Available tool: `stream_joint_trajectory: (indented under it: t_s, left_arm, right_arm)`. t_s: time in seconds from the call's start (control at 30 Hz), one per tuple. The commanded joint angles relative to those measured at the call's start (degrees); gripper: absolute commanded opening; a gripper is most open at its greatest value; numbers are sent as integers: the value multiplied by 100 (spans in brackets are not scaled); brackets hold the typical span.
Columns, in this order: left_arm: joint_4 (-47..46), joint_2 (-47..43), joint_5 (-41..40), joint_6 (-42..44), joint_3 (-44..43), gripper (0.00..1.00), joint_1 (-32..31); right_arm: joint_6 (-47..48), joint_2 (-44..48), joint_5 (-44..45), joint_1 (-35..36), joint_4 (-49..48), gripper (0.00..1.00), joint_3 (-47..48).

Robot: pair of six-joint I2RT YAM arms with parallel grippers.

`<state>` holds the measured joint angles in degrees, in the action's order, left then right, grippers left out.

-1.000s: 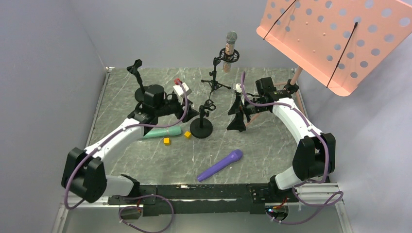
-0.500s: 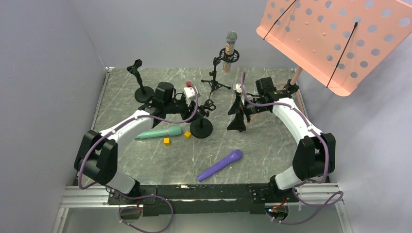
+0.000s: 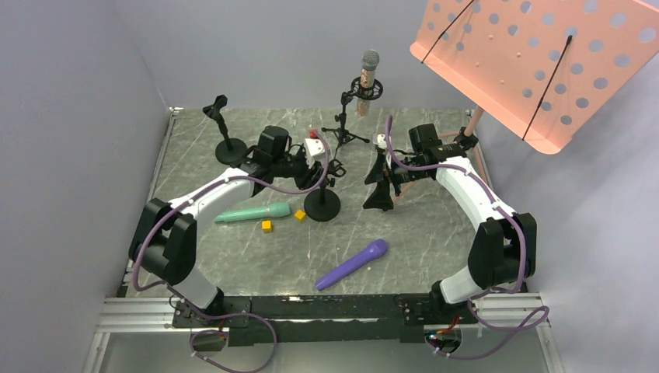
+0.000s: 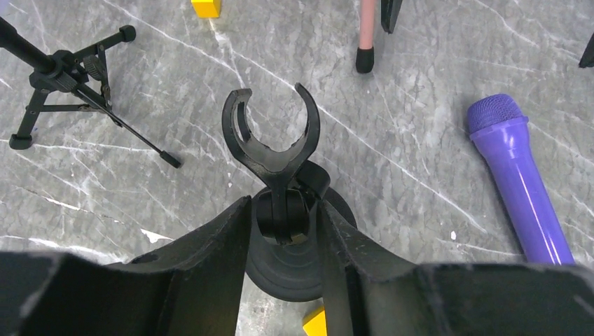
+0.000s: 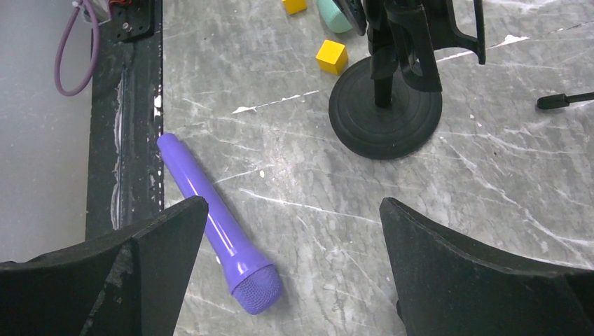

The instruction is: Attach the microphones to the stand

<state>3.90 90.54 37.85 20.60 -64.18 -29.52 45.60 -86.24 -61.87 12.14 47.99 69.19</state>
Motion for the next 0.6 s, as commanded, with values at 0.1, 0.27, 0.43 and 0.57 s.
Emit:
stream_joint_trajectory:
  t_s: [0.1, 0.27, 0.43, 0.57]
  left_arm:
    - [600, 233, 278, 610, -577, 26, -34]
    - [856, 381, 301, 689, -848, 28, -44]
    - [612, 266, 310, 596, -724, 38, -44]
    - [640, 316, 341, 590, -781, 38, -44]
  right_arm:
    - [215, 116, -162, -25, 17, 100, 198]
    - [222, 127, -168, -27, 26, 100, 200]
    - [229, 134, -175, -28, 27, 100, 200]
    - [238, 126, -177, -28, 44, 100, 209]
